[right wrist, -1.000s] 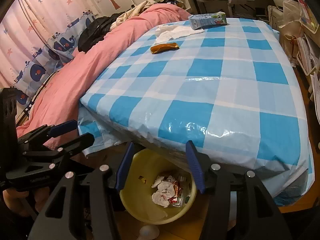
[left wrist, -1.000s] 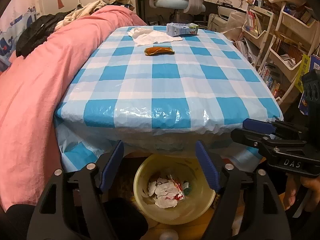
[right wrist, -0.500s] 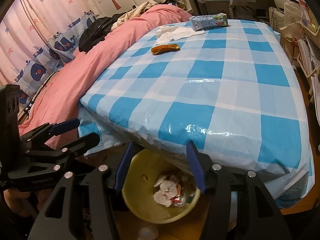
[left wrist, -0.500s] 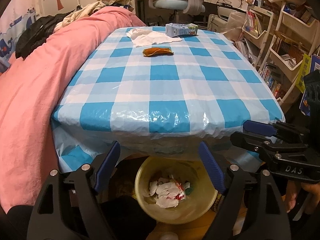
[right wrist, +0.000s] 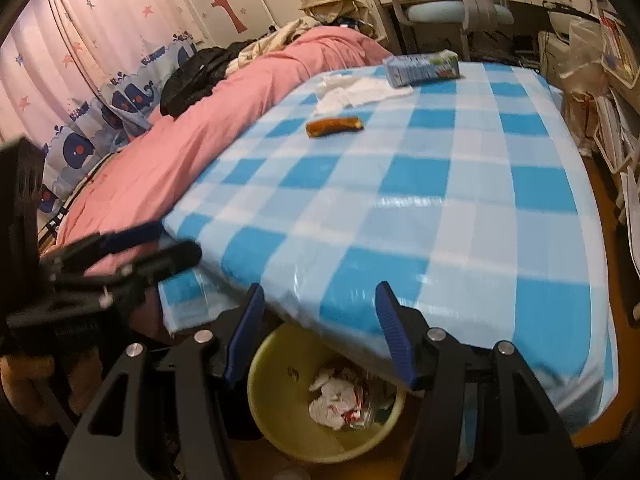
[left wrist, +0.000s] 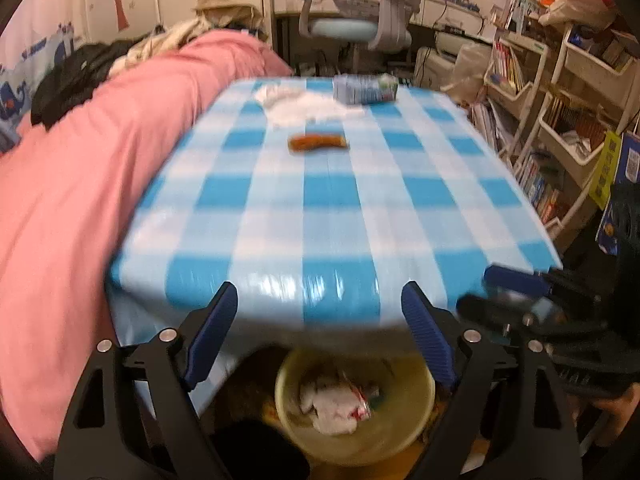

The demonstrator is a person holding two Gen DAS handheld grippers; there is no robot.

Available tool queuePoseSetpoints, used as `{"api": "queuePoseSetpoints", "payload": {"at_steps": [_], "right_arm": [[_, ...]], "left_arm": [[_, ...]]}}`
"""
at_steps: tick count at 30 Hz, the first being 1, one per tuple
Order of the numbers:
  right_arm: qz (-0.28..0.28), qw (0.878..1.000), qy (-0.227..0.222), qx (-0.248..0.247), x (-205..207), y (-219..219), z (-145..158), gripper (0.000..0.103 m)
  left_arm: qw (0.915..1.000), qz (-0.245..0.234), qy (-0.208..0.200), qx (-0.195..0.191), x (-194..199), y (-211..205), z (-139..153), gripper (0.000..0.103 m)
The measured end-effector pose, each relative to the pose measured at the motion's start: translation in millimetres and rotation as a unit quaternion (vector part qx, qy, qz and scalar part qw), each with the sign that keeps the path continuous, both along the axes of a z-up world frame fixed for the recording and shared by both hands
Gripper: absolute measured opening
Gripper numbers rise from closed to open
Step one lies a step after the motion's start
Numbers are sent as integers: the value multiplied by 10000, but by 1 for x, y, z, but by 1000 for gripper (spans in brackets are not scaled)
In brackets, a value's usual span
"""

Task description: Collect trash

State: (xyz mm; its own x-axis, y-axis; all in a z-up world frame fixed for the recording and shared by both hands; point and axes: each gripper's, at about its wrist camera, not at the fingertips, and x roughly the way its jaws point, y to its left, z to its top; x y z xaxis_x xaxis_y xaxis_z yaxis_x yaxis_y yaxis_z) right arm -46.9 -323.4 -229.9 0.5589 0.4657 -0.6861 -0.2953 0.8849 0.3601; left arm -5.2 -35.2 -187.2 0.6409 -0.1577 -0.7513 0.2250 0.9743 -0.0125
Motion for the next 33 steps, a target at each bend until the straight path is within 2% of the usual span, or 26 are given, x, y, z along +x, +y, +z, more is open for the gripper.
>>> {"api": "queuePoseSetpoints", "payload": {"at_steps": [5, 9, 11, 17, 21, 26, 33], "right_arm": [[96, 9997, -190, -135, 26, 6, 13, 56], [228, 9989, -304, -282, 56, 16, 23, 56], [358, 9980, -349, -393, 71, 24, 27, 56], [682, 9933, -400, -841, 122, 49, 25, 56], [791, 9903, -390, -1073, 155, 60, 17, 56], [867, 9903, -278, -1046, 182, 68, 5, 56], [977, 9902, -153, -986, 203, 76, -5, 56]], "left_arm": [[9996, -6, -276, -27, 39, 2, 28, 84], [9994, 60, -346, 8, 75, 9, 34, 84], [9994, 149, -295, -47, 95, 16, 31, 84], [9963, 597, 5, -625, 159, 38, 18, 84], [9956, 705, -61, -606, 190, 37, 12, 84], [9938, 809, -31, -761, 229, 40, 5, 84], [9949, 592, -51, -817, 269, 26, -7, 84]]}}
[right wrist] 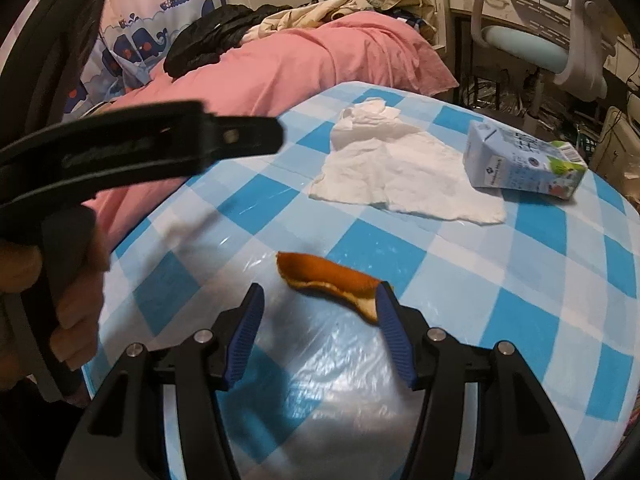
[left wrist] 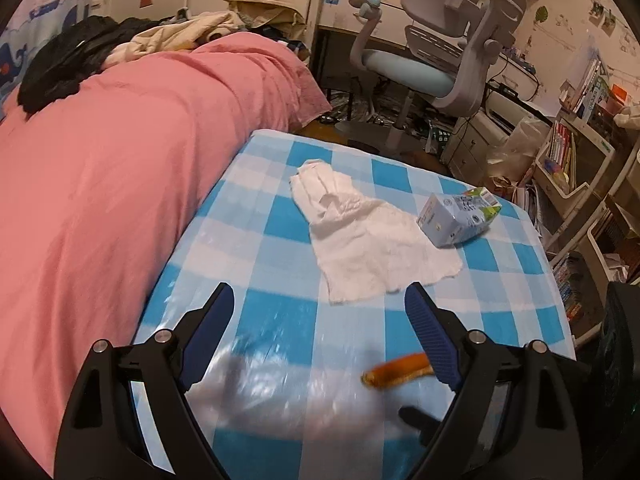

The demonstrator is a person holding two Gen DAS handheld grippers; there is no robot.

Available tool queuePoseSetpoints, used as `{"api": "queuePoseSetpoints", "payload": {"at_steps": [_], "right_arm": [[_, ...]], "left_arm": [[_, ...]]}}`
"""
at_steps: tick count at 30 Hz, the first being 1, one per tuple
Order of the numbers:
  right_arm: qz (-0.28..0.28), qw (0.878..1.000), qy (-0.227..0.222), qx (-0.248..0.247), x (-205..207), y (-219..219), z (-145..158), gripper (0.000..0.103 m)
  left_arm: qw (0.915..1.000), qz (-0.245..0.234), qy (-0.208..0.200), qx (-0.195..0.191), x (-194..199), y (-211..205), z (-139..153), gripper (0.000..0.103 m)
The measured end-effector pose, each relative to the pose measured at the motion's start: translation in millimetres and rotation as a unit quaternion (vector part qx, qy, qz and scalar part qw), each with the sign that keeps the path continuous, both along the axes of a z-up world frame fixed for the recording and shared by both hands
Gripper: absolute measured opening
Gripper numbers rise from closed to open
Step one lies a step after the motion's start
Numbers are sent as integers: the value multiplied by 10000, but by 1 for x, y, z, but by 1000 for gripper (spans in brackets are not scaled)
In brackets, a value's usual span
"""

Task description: Collect trash

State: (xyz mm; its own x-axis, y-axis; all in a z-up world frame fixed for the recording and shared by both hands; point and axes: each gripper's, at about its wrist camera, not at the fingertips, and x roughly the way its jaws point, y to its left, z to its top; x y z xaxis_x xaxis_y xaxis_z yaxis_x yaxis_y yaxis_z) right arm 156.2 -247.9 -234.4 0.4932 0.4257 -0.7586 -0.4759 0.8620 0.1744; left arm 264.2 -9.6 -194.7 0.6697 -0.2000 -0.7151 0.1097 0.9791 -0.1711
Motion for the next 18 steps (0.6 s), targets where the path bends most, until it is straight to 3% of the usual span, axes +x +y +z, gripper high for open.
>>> {"api": "queuePoseSetpoints", "payload": {"at_steps": [10, 15, 18], "right_arm": [[174, 9996, 79, -199, 13, 2, -6, 56], [256, 9990, -21, -359, 17, 3, -7, 43], [194, 9991, -88, -362, 23, -1, -8, 41]], "left_arm": [[9998, -185, -32, 55, 51, -23, -9, 84], [9994, -252, -37, 251, 75, -35, -16, 84], [9993, -287, -18, 224, 87, -37, -20, 84]]}}
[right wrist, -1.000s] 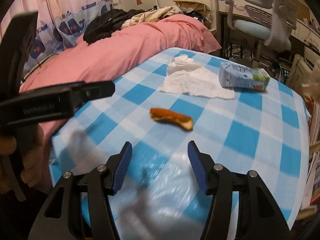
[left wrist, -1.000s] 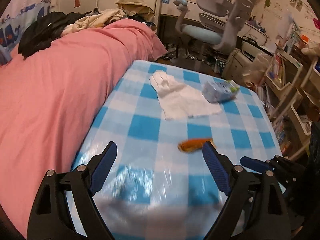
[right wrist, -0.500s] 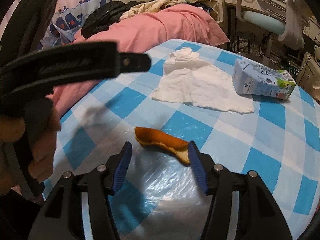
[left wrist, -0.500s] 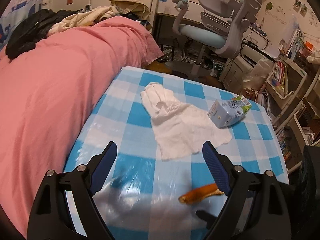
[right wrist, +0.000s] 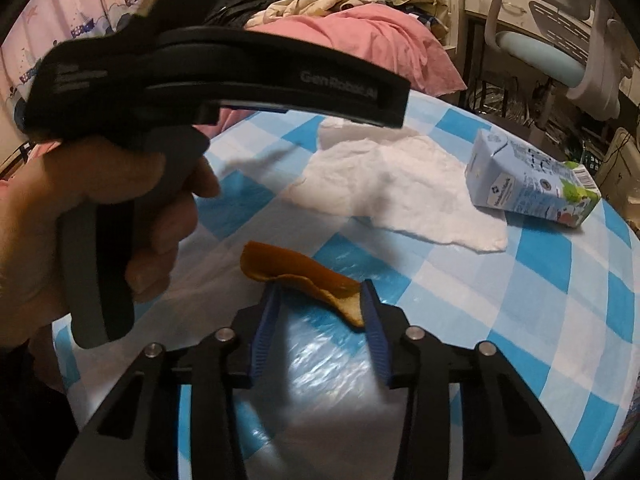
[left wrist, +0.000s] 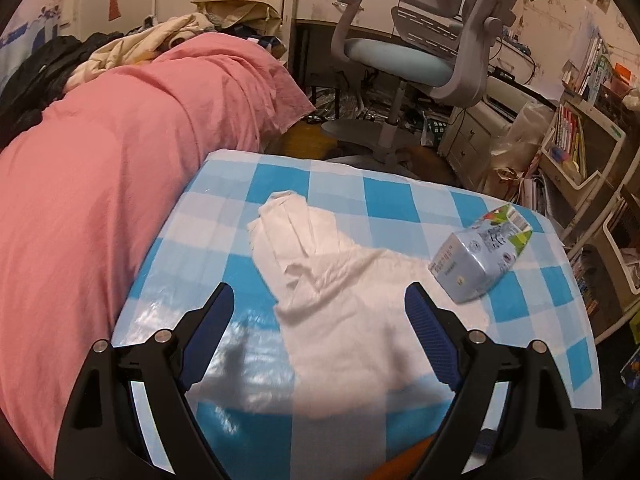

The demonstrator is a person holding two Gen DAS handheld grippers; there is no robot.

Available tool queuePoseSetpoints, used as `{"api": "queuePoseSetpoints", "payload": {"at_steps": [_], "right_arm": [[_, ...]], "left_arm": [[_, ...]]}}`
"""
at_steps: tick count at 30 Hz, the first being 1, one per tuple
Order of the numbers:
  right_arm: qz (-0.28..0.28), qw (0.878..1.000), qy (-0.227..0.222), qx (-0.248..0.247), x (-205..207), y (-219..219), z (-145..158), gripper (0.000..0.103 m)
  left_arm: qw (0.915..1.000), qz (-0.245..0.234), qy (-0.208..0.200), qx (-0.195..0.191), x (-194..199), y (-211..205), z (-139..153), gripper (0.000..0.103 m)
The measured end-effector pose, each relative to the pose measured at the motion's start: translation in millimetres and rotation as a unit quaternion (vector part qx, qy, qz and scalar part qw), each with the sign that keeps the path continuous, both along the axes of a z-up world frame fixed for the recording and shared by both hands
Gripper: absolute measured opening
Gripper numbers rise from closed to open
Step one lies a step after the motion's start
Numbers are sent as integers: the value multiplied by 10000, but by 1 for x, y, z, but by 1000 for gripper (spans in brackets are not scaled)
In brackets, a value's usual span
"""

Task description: Collect trash

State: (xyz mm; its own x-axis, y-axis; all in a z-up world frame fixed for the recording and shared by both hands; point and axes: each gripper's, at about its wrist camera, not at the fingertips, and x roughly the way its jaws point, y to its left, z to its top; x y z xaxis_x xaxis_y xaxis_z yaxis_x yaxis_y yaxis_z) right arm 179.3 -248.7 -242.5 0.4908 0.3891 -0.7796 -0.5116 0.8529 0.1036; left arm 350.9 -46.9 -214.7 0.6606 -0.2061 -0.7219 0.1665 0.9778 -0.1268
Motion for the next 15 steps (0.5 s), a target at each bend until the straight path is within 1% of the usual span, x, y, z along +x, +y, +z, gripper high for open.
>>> {"api": "queuePoseSetpoints", "payload": {"at_steps": [2, 3, 4, 5, 6, 7, 8, 9, 10, 12, 13, 15], "right_arm": [[-26, 10000, -68, -35, 3, -1, -1, 41], [-25, 9999, -96, -61, 4, 0, -1, 42], [-21, 9999, -88, -61, 6, 0, -2, 42], [-4, 10000, -84, -44, 7, 1, -1, 42], [4, 10000, -81, -48, 8, 1, -2, 42], [12, 9999, -83, -66, 9, 2, -2, 42], [20, 9999, -91, -86, 9, 2, -1, 41], [22, 9998, -131, -173, 8, 3, -1, 34], [12, 9995, -165, -257, 7, 2, -2, 29], [3, 9999, -34, -167, 9, -3, -1, 13], [-2, 9999, 34, -109, 8, -6, 1, 10], [0, 9999, 34, -97, 5, -9, 4, 7]], "left_arm": [[10000, -36, 25, -60, 7, -1, -2, 84], [9999, -70, 49, -101, 11, -1, -3, 81], [9998, -113, 77, -146, 13, -2, -5, 71], [9995, -177, 144, -206, 16, -3, -6, 66], [9986, -309, 304, -313, 20, -5, -9, 50], [9978, -383, 415, -348, 21, -7, -11, 30], [9972, -431, 502, -344, 22, -9, -13, 20], [9964, -503, 585, -363, 22, -11, -15, 11], [9956, -559, 627, -415, 21, -12, -16, 6], [9945, -613, 671, -520, 16, -11, -13, 5], [9938, -671, 665, -590, 12, -10, -10, 4], [9927, -735, 616, -732, 0, -7, 0, 4]]}}
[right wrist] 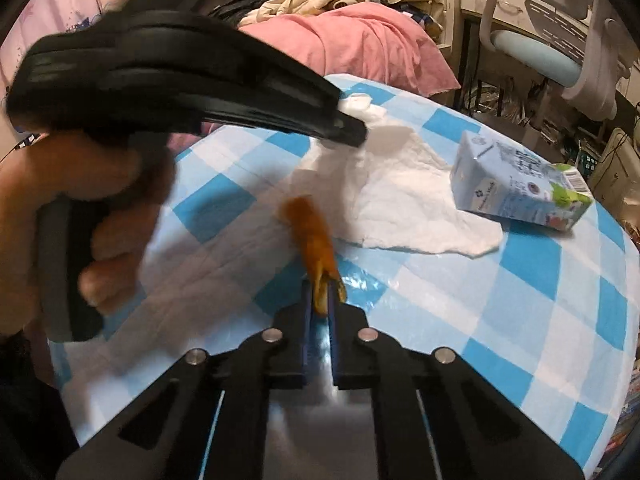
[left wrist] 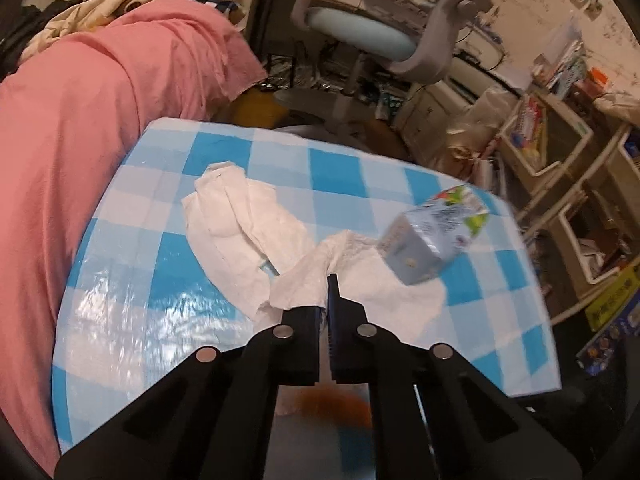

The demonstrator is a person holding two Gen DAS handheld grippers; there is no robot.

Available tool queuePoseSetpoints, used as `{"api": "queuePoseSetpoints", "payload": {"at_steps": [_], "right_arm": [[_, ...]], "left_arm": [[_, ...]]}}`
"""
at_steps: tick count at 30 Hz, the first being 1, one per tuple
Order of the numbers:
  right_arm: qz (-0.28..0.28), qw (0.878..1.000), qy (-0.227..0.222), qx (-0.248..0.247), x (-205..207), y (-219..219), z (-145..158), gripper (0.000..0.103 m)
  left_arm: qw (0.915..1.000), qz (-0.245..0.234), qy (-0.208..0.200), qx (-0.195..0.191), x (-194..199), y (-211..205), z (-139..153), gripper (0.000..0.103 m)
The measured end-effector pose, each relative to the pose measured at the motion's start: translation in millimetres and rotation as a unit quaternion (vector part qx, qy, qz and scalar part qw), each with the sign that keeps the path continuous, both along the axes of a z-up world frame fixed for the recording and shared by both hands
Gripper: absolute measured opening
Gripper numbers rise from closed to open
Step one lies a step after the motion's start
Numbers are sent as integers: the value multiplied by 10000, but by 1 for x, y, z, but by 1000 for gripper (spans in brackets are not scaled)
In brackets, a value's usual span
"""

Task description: Collect trash

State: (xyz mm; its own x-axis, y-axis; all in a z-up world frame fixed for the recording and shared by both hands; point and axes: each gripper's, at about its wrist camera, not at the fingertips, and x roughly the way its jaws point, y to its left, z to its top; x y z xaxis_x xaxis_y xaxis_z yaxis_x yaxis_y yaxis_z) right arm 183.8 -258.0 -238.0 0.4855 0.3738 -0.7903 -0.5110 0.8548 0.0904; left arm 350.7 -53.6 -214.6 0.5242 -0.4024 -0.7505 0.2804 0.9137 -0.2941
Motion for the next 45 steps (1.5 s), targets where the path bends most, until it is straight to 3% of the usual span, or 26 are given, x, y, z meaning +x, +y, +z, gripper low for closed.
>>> {"api": "queuePoseSetpoints", "payload": {"at_steps": [12, 16, 19, 22, 25, 27, 29, 31, 34, 40, 45], "right_arm": [[-167, 9991, 138, 356, -44, -32, 25, 6], [-167, 9981, 244, 547, -58, -34, 26, 7], [-81, 9981, 312, 531, -61, -25, 20, 7], [-20, 9976, 395, 561, -63, -18, 16, 7], [-66, 9975, 429, 566, -57, -11, 13, 13], [-105, 9980, 306, 541, -54, -8, 16, 37], [-140, 9985, 154, 498, -51, -5, 19, 45], [-164, 9989, 35, 440, -44, -1, 21, 46], [-287, 9989, 32, 367, -32, 2, 15, 46], [-418, 9986, 152, 273, -15, 5, 4, 46], [-382, 9990, 144, 205, -10, 8, 2, 46]], "left_arm": [[9995, -68, -237, -206, -105, 38, 44, 4], [9962, -93, -483, -724, -144, 57, 64, 4], [9935, 152, -496, -1015, -159, 78, 67, 5], [9956, 642, -336, -590, -158, 94, 56, 5], [9925, 1211, -88, -159, -149, 113, 42, 5], [9915, 1298, 53, -75, -141, 117, 35, 7], [9927, 1200, 110, 52, -134, 112, 30, 23], [9938, 1067, 186, 263, -127, 103, 24, 49], [9939, 913, 361, 498, -116, 89, 11, 57], [9900, 1021, 812, 536, -98, 88, -17, 63], [9881, 888, 775, 991, -92, 74, -25, 70]]}}
